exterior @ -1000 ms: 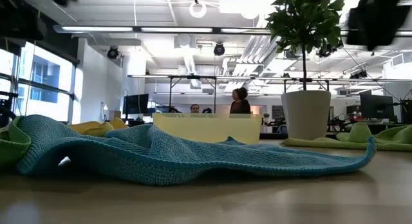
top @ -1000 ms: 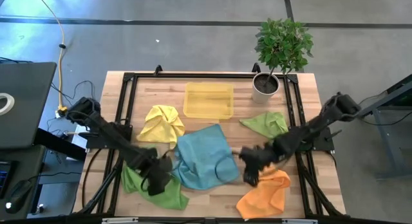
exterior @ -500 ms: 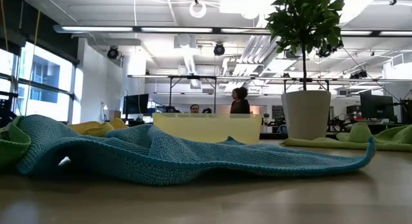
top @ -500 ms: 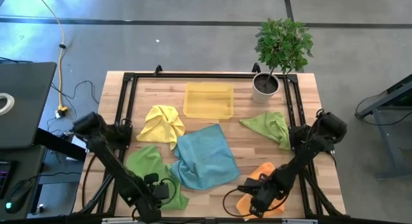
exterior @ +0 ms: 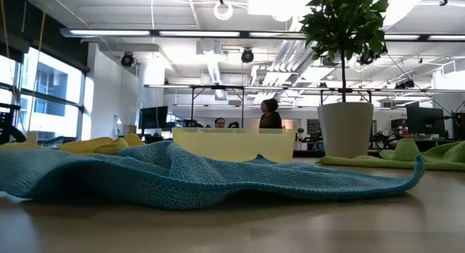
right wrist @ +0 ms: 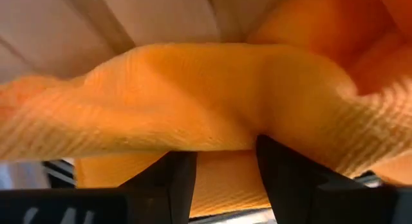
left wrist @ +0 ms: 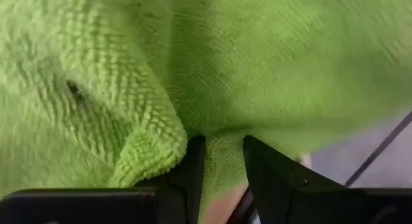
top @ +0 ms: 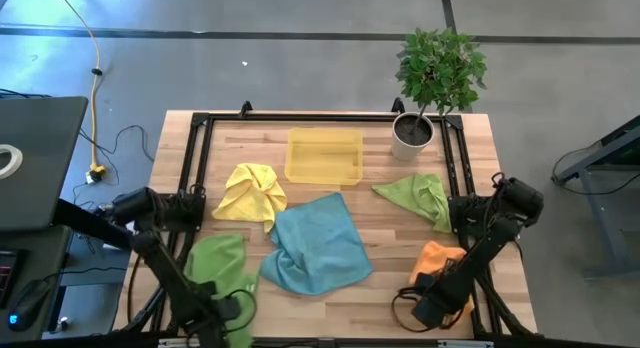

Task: Fold microfiber towels
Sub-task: Prepare the microfiber cloths

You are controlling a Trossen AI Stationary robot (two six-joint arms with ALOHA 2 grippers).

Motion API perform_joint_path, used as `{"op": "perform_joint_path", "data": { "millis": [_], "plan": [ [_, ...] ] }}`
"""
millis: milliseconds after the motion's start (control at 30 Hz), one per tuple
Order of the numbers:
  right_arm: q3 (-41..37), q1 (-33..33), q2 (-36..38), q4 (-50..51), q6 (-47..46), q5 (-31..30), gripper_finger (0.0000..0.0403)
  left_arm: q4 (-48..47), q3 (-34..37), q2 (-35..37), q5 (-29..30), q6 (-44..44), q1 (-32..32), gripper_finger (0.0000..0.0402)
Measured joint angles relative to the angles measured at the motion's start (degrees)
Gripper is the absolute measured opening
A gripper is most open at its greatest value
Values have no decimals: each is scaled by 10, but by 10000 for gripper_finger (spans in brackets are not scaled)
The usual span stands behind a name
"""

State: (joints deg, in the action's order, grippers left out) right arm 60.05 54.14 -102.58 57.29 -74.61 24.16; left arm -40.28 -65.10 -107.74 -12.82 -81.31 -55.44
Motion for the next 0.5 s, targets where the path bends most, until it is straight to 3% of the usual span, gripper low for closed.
{"op": "perform_joint_path", "data": {
  "millis": [233,333,500],
  "plan": [
    [16,2,32,11,-5,-50,156,-59,0,13,9,-69,-29,101],
    [48,-6,48,27,-4,-97,156,-82,-1,30,38,-66,-17,101],
    [99,-23,67,53,-4,-226,156,-173,-1,64,108,-58,2,101]
  ]
}}
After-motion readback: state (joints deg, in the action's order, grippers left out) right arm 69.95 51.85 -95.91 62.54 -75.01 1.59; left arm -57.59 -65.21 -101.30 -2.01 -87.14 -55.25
